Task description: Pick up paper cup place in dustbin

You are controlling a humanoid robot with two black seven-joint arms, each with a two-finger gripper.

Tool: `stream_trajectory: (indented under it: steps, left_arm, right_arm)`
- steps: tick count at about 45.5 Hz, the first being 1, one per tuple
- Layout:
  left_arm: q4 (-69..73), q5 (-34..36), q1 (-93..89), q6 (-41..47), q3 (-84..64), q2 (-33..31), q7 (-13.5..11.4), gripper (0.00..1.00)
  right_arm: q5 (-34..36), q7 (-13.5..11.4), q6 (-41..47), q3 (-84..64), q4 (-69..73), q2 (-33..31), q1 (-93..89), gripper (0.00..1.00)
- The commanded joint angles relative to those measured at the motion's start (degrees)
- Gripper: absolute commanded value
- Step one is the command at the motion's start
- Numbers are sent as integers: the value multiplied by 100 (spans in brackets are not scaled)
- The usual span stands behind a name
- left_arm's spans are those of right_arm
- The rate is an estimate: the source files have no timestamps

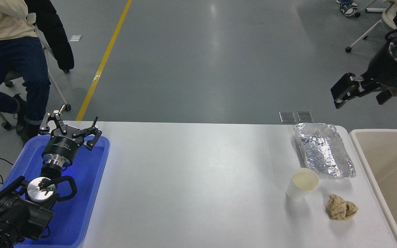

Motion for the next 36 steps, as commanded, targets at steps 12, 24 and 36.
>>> stream_trajectory:
  steps: [12, 24, 36]
  left_arm:
    - [0, 0, 4, 0, 0, 0, 8, 100]
    - [0, 0, 4, 0, 0, 0, 8, 100]
    - [0, 0, 4, 0, 0, 0, 8, 100]
  right_arm:
    - [105, -36, 2, 456, -55, -40, -1612, 100]
    - [360, -36, -1016, 588, -64, -14, -2490, 100]
    - [510, -45, -2879, 623, -107, -14, -3273, 100]
